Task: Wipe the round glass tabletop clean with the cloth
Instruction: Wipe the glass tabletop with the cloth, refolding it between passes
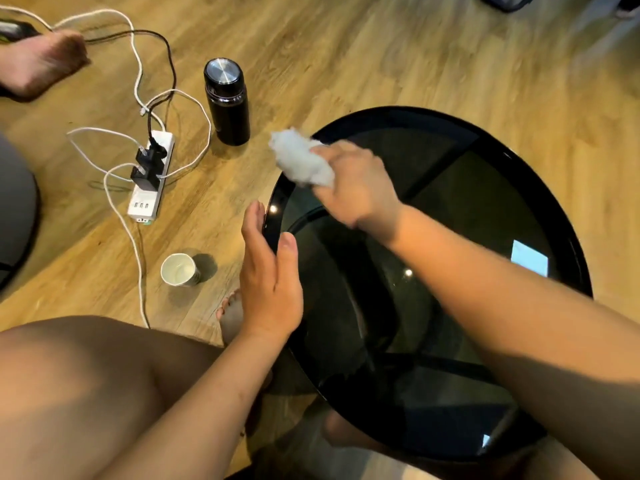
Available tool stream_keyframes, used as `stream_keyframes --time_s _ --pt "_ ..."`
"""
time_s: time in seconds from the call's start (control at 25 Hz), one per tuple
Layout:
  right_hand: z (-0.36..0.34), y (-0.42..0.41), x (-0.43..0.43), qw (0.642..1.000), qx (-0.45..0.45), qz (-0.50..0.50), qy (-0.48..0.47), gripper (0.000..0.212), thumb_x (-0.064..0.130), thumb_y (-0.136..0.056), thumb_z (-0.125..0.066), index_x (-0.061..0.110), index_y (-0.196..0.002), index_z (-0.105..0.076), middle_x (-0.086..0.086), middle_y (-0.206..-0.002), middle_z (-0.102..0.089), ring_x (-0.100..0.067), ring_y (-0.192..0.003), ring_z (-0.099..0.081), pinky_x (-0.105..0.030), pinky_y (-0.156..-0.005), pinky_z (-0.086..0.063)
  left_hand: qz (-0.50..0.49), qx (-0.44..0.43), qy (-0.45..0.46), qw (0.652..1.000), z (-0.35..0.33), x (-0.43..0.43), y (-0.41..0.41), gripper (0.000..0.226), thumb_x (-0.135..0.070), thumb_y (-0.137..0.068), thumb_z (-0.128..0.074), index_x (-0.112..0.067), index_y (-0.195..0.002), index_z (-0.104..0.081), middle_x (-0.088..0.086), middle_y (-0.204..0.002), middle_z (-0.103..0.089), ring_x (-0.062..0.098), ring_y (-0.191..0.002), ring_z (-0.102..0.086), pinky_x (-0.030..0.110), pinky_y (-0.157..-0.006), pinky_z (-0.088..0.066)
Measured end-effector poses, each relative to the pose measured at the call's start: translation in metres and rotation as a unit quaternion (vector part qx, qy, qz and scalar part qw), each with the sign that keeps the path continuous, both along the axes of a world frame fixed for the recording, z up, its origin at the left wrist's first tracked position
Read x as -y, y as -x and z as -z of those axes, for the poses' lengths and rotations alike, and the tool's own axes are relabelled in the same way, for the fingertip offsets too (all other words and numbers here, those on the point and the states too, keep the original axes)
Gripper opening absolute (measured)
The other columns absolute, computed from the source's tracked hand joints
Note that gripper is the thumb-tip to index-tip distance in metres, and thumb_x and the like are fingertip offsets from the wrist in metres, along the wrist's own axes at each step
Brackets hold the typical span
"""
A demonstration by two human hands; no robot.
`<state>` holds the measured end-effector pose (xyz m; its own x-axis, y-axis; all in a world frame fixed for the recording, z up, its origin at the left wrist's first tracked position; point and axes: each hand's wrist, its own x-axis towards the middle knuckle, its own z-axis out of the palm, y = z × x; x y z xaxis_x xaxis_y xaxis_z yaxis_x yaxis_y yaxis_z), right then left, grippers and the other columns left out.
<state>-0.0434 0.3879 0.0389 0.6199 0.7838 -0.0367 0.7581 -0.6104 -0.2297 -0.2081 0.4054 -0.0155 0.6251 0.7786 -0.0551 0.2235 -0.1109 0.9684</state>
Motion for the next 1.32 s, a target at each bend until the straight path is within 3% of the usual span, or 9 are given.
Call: stream_keyframes --time_s 0.16,0.24,0.32,0.4,0.48,0.68,0.84,1.16,1.32 --pt "0.0 0.115 0.132 0.989 -0.083 -0.117 -0.036 0.047 0.042 -0.075 -0.054 0.026 -0.119 -0.06 -0.001 -0.112 -0.065 -0.025 -0.091 -0.068 -0.034 -0.071 -0.056 -0.017 0.021 0.032 0.999 -0.005 0.001 0.001 0.064 -0.05 -0.093 -0.03 -0.022 -0.15 -0.02 -0.002 -0.155 -0.036 0.005 -0.133 -0.039 0.008 -0.099 -0.026" --pt "0.003 0.107 0.202 0.995 -0.016 -0.094 0.019 0.053 0.044 -0.069 -0.052 0.032 -0.121 -0.056 0.002 -0.114 -0.065 -0.023 -0.091 -0.069 -0.033 -0.063 -0.057 -0.034 -0.008 0.047 0.998 -0.01 0.002 0.0 0.053 -0.04 -0.101 -0.03 -0.024 -0.15 -0.02 -0.006 -0.158 -0.032 0.007 -0.137 -0.035 0.009 -0.098 -0.019" --pt "0.0 0.061 0.276 0.993 0.047 0.093 0.06 0.05 0.041 -0.068 -0.054 0.032 -0.117 -0.06 -0.004 -0.111 -0.067 -0.029 -0.097 -0.067 -0.032 -0.068 -0.052 -0.038 -0.026 0.053 0.998 -0.013 0.009 0.004 0.052 -0.036 -0.103 -0.03 -0.026 -0.152 -0.017 -0.008 -0.16 -0.028 0.01 -0.142 -0.031 0.018 -0.103 -0.019" --pt "-0.02 0.024 0.345 0.92 0.058 0.364 0.135 0.048 0.045 -0.065 -0.045 0.018 -0.1 -0.064 -0.014 -0.092 -0.066 -0.037 -0.087 -0.066 -0.031 -0.065 -0.045 -0.031 -0.019 0.043 0.998 -0.015 0.023 0.012 0.055 -0.039 -0.101 -0.03 -0.026 -0.153 -0.014 -0.005 -0.162 -0.022 0.012 -0.146 -0.025 0.023 -0.109 -0.019" --pt "-0.019 0.026 0.366 0.869 0.039 0.47 0.154 0.052 0.046 -0.064 -0.039 0.008 -0.092 -0.063 -0.018 -0.08 -0.064 -0.038 -0.075 -0.064 -0.033 -0.063 -0.045 -0.043 -0.031 0.028 0.998 -0.013 0.033 0.018 0.058 -0.042 -0.099 -0.03 -0.025 -0.152 -0.013 -0.001 -0.162 -0.02 0.016 -0.147 -0.022 0.027 -0.113 -0.019" --pt "0.005 0.156 0.228 0.959 -0.005 0.281 0.029 0.041 0.028 -0.083 -0.058 0.018 -0.123 -0.057 -0.013 -0.111 -0.059 -0.038 -0.095 -0.062 -0.039 -0.078 -0.05 -0.031 -0.069 0.049 0.996 -0.018 0.031 0.016 0.061 -0.043 -0.1 -0.029 -0.022 -0.154 -0.007 0.002 -0.163 -0.016 0.02 -0.148 -0.021 0.029 -0.112 -0.019" --pt "-0.005 0.215 0.177 0.997 -0.055 0.039 0.03 0.048 0.021 -0.085 -0.06 0.023 -0.132 -0.05 -0.009 -0.117 -0.053 -0.031 -0.102 -0.054 -0.037 -0.07 -0.046 -0.094 -0.051 0.136 0.985 -0.03 0.031 0.012 0.053 -0.035 -0.104 -0.029 -0.017 -0.152 -0.015 0.007 -0.159 -0.024 0.023 -0.143 -0.028 0.024 -0.107 -0.023" --pt "-0.012 0.076 0.363 0.905 0.011 0.416 0.085 0.041 0.041 -0.078 -0.046 0.023 -0.113 -0.055 -0.017 -0.107 -0.062 -0.04 -0.092 -0.061 -0.036 -0.07 -0.044 -0.071 -0.063 0.2 0.975 -0.029 0.028 0.03 0.052 -0.049 -0.1 -0.026 -0.032 -0.148 -0.02 0.003 -0.154 -0.033 0.026 -0.138 -0.033 0.04 -0.111 -0.027" --pt "-0.002 0.15 0.26 0.942 0.016 0.335 0.033 0.041 0.032 -0.088 -0.054 0.012 -0.124 -0.054 -0.019 -0.108 -0.065 -0.041 -0.098 -0.061 -0.04 -0.08 -0.047 -0.029 -0.04 0.24 0.97 -0.026 0.02 0.04 0.061 -0.061 -0.095 -0.024 -0.036 -0.15 -0.016 -0.004 -0.159 -0.026 0.02 -0.144 -0.024 0.044 -0.115 -0.019"
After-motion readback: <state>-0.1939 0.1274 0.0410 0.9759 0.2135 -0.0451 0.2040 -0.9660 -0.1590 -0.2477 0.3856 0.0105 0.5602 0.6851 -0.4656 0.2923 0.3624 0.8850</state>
